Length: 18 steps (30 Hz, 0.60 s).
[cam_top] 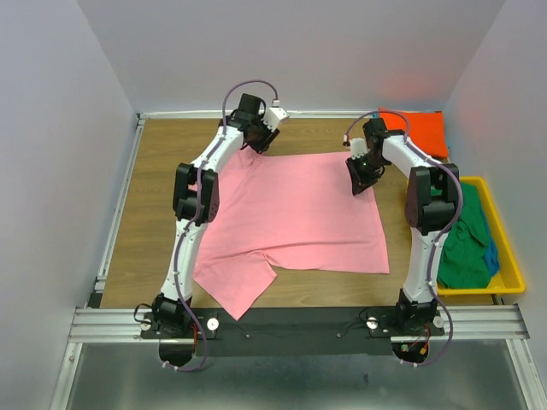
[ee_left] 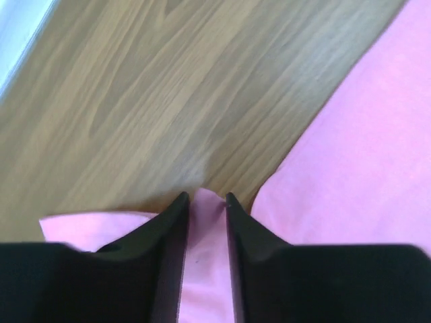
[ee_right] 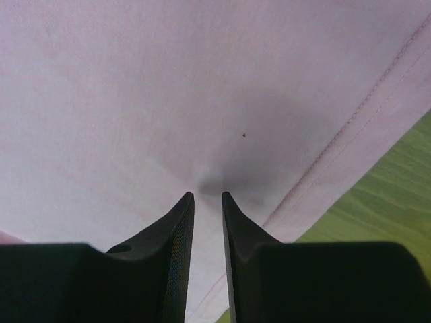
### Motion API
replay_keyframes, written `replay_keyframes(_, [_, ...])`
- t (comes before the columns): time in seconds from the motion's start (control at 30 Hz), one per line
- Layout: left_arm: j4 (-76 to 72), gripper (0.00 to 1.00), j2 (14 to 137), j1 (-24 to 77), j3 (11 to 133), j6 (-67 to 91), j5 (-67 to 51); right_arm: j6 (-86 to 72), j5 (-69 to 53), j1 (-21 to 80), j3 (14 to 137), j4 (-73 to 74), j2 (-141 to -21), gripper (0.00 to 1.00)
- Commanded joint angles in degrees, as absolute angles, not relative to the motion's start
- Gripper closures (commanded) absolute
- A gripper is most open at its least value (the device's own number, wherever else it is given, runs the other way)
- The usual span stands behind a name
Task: Fold and stack the t-shirts
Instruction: Flatten the tshirt out
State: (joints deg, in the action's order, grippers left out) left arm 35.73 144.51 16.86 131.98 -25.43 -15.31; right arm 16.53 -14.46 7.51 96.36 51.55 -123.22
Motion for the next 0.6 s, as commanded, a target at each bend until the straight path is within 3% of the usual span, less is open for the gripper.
replay_keyframes(0.0, [34.28, 0.31, 143.27, 16.53, 133.77, -30.5, -10.9, 16.17, -15.29, 7.56, 95.8, 50.8, -122.87, 0.7])
replay_keyframes(0.3, [27.95, 0.31, 129.82, 12.57, 122.09, -25.14, -15.9, 15.12, -13.72, 7.56, 102.12, 50.28, -124.98, 0.7])
replay_keyframes(0.57, [37.6, 0.43, 132.01, 6.08, 119.27, -20.05, -22.75, 13.27, -9.94, 7.47, 113.98, 48.96, -131.83, 0.75])
